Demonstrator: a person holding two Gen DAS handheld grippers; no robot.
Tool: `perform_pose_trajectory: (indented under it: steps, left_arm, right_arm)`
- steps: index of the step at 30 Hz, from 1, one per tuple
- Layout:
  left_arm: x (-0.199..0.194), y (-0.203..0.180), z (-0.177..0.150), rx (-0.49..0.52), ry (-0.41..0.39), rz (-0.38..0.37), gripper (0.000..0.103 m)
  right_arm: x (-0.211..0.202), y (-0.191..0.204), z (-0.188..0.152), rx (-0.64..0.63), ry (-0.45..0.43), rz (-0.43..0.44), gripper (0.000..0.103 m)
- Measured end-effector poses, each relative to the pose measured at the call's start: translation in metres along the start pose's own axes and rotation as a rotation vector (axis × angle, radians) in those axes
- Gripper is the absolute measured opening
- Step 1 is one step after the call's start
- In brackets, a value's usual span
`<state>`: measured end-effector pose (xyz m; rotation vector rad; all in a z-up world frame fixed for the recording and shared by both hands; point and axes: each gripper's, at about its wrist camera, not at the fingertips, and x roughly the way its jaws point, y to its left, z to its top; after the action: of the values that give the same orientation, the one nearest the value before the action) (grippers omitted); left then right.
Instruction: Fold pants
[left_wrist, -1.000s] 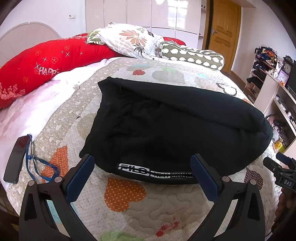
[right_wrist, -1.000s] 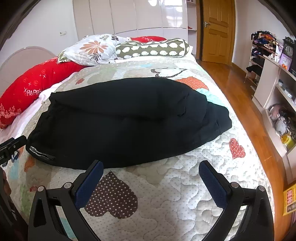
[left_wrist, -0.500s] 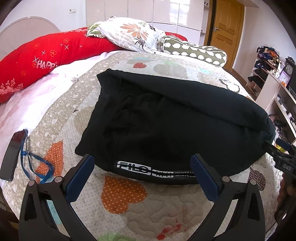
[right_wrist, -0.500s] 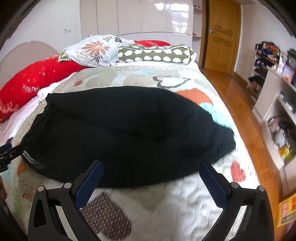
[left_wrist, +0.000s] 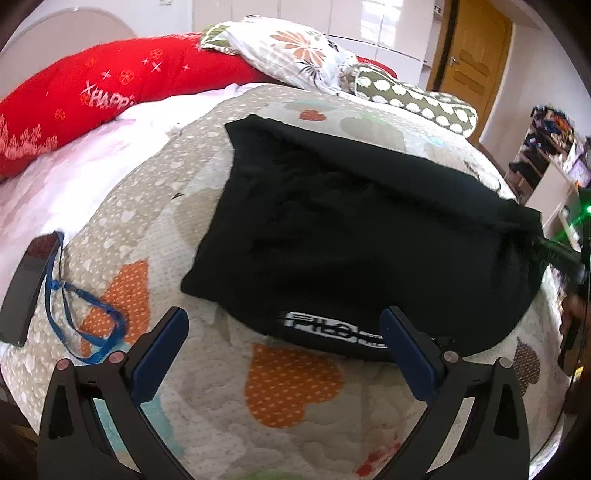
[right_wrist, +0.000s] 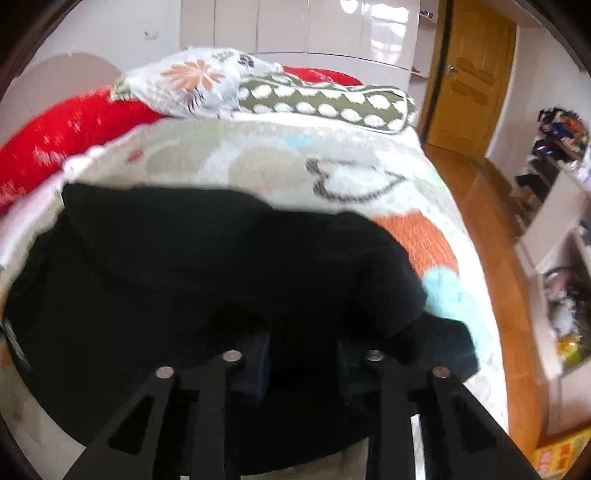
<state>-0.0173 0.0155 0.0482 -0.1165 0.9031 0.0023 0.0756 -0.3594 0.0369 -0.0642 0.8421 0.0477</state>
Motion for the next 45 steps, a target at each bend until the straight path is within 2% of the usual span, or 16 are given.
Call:
perform_pose_trajectory:
  steps: [4,6,9,17,19,20,21,24,29,31,33,34,36,38,41,45]
  left_arm:
    - [-0.001,0.016,0.002,-0.056,0.007,-0.023,0.103]
    - [-0.001,0.023,0.003,-0.079,0.006,-0.038,0.103]
    - [0.004,0.032,0.004,-0.115,0.011,-0.047,0.103]
    - [0.019,0.036,0.003,-0.159,0.053,-0.059,0.103]
    - [0.024,0.035,0.004,-0.159,0.062,-0.063,0.103]
    - [0.027,0.033,0.004,-0.16,0.069,-0.066,0.103]
    - [0.029,0.031,0.004,-0.159,0.074,-0.07,0.103]
    - [0.031,0.028,0.004,-0.146,0.072,-0.065,0.103]
    - [0.032,0.029,0.007,-0.162,0.068,-0.066,0.103]
    - [0.034,0.032,0.009,-0.185,0.066,-0.076,0.103]
    - [0.037,0.033,0.011,-0.203,0.069,-0.094,0.103]
    - [0.04,0.033,0.012,-0.21,0.075,-0.103,0.103]
    - [0.044,0.032,0.012,-0.208,0.079,-0.106,0.103]
    - [0.046,0.03,0.012,-0.202,0.075,-0.111,0.103]
    - [0.048,0.028,0.014,-0.209,0.075,-0.122,0.103]
    - [0.054,0.025,0.021,-0.234,0.087,-0.108,0.103]
  right_arm:
    - [-0.006,-0.002,0.029,-0.017,-0.042,0.045,0.027]
    - [-0.006,-0.003,0.035,-0.038,-0.027,0.057,0.055]
    - [-0.003,-0.005,0.038,-0.069,-0.018,0.015,0.053]
    - [0.013,0.003,0.038,-0.112,-0.003,0.05,0.059]
    - [0.019,0.007,0.036,-0.147,0.01,0.03,0.047]
    - [0.023,0.009,0.037,-0.156,0.015,0.031,0.025]
    - [0.026,0.008,0.039,-0.154,0.018,0.05,0.012]
    - [0.028,-0.003,0.056,-0.102,-0.015,0.1,0.01]
    - [0.032,-0.025,0.098,0.021,-0.094,0.09,0.01]
    - [0.047,-0.032,0.109,0.057,-0.072,0.079,0.016]
    - [0.06,-0.037,0.108,0.069,0.004,0.062,0.036]
    - [0.058,-0.04,0.104,0.065,0.022,0.068,0.04]
    - [0.033,-0.048,0.083,0.06,-0.002,0.069,0.058]
    - [0.002,-0.06,0.052,0.075,-0.03,0.013,0.077]
    - [-0.032,-0.085,0.002,0.154,-0.021,0.008,0.08]
    - [-0.034,-0.111,-0.04,0.312,0.017,0.087,0.08]
